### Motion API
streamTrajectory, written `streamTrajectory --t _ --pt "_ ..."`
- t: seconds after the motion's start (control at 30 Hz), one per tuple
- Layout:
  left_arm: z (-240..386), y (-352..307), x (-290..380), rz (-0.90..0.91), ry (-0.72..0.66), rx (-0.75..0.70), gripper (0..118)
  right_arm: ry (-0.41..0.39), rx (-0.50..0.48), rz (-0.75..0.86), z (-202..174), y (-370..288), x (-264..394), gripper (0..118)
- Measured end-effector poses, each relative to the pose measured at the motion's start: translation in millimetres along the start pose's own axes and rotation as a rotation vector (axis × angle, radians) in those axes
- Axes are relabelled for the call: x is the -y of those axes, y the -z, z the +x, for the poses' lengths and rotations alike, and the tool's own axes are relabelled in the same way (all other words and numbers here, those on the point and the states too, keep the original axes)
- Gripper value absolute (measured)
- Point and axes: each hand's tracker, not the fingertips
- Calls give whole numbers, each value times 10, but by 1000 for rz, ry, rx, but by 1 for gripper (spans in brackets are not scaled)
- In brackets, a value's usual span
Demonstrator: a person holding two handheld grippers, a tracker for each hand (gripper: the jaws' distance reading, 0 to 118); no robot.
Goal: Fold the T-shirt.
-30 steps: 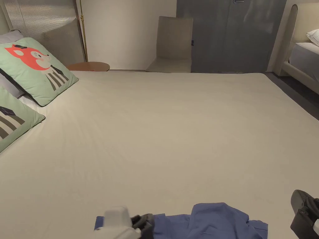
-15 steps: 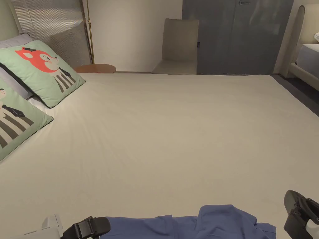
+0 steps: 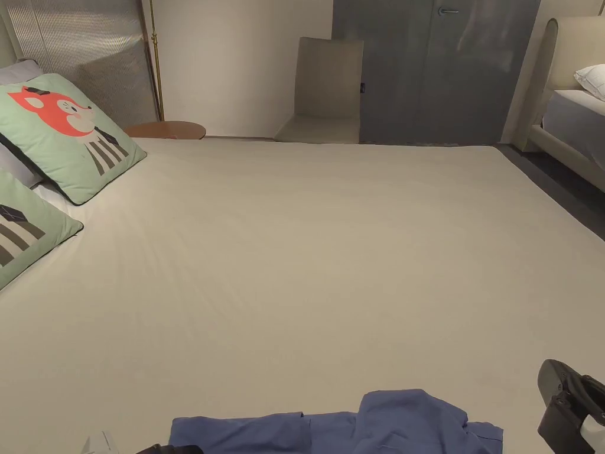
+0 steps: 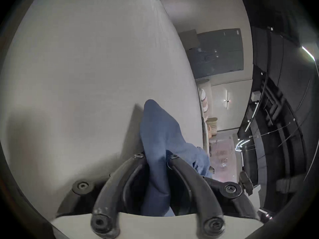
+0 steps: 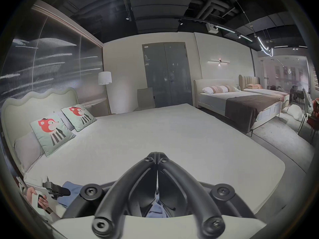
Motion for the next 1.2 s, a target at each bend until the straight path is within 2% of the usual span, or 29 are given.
streamTrajectory --t 0.17,0.3,0.43,0.57,0.6,0.67,0.8,0.87,1.0,1.03,1.07,1.1,1.13,1.17,1.2 --pt "-216 -560 -220 136 -6 -40 9 3 -8 -3 3 8 21 0" --pt "-89 -963 -307 212 6 -110 9 13 -18 -10 -24 20 39 0" --pt "187 -940 -263 194 66 29 9 23 -34 -18 -39 47 99 0" --pt "835 -527 -60 123 199 134 9 26 -50 -16 -70 45 87 0" --pt "743 -391 -177 88 223 149 9 26 -50 -13 -62 32 83 0" --pt "976 -60 -65 31 277 147 9 31 -45 -7 20 12 95 0" --pt "1220 718 242 -66 428 15 9 48 -19 -4 139 -73 101 0" --pt "1267 1103 455 -96 465 -85 9 52 -3 1 206 -113 100 0" --pt "1337 1624 945 -133 553 -190 10 59 21 9 248 -214 80 0" --pt "1327 1692 1009 -139 581 -201 15 57 26 10 331 -210 84 0" --pt "1316 1746 1062 -131 600 -226 28 56 32 10 357 -215 84 0" --pt "1357 1734 1148 -125 588 -213 47 56 35 11 375 -220 85 0" --pt "1396 1675 1201 -117 581 -183 53 58 36 11 388 -222 86 0" --pt "1413 1629 1178 -120 539 -87 53 60 40 11 381 -229 94 0" --pt "1432 1583 1146 -142 493 -11 81 62 42 11 382 -229 99 0"
